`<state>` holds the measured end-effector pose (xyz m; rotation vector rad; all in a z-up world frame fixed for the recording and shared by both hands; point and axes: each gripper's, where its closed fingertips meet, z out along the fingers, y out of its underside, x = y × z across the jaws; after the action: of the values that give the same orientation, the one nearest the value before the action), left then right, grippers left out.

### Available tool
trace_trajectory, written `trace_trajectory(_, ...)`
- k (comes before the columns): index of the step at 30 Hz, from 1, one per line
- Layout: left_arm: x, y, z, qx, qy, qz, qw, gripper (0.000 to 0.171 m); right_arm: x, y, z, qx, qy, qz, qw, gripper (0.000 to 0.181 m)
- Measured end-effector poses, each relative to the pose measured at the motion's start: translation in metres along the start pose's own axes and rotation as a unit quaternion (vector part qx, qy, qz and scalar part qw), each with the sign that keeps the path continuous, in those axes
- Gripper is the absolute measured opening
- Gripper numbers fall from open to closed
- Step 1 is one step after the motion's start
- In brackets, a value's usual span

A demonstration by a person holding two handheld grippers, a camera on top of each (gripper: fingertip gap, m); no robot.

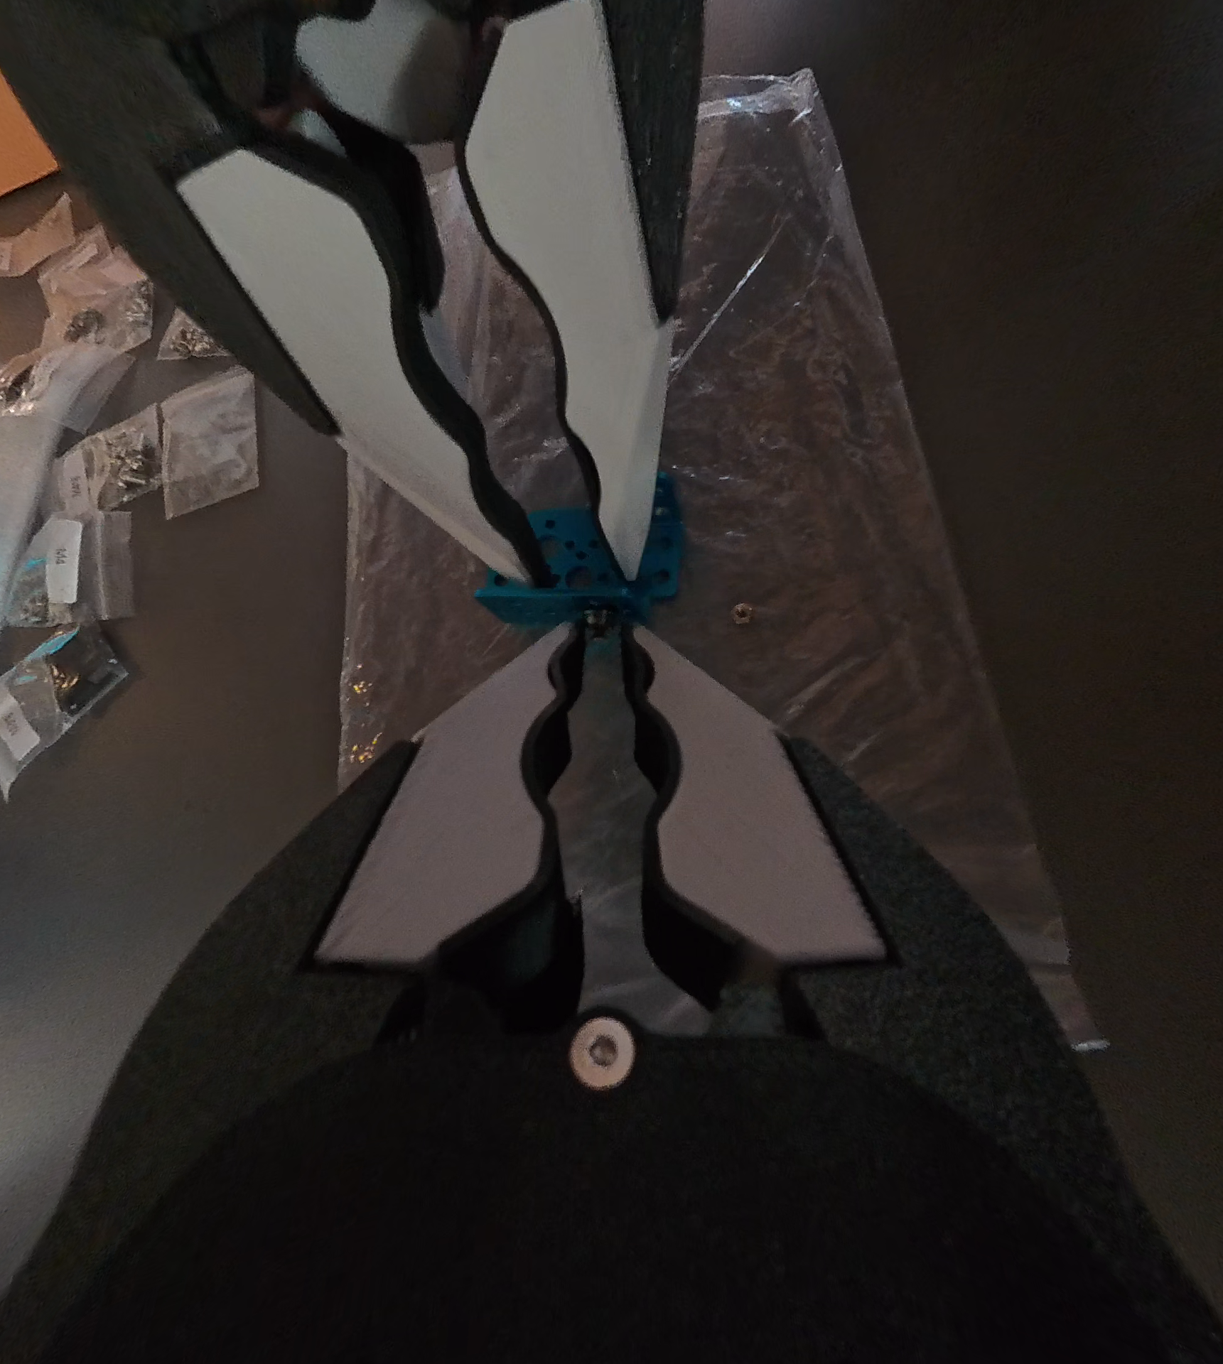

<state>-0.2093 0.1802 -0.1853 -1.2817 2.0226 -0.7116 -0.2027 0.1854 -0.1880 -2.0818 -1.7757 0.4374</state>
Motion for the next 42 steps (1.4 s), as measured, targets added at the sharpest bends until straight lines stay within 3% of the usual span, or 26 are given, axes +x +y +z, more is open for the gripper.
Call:
trace_trajectory(8,-0.003,0.009,-0.004,-0.016,0.006,-0.008,1.0,0.021,0.0,0.002,0.002,-0.001,-0.003,0.002,1.0,0.017)
trace_trajectory(14,-0.005,0.01,-0.004,-0.018,0.001,-0.006,1.0,0.001,0.001,-0.002,0.003,0.005,0.003,-0.002,1.0,0.015)
trace_trajectory(26,-0.001,0.005,0.001,-0.012,0.0,-0.003,1.0,0.0,-0.001,-0.004,0.005,0.01,-0.001,0.0,1.0,0.014)
trace_trajectory(30,-0.002,0.008,0.0,-0.018,0.0,-0.004,1.0,0.001,0.0,0.003,-0.008,-0.011,0.005,-0.003,1.0,0.014)
trace_trajectory(34,-0.001,0.01,-0.002,-0.02,0.008,-0.005,1.0,0.001,-0.026,-0.008,-0.021,0.007,-0.044,-0.021,0.999,0.011)
trace_trajectory(42,0.001,0.001,-0.005,-0.001,0.013,-0.01,1.0,0.001,-0.039,-0.011,0.009,-0.024,-0.044,-0.039,0.998,0.015)
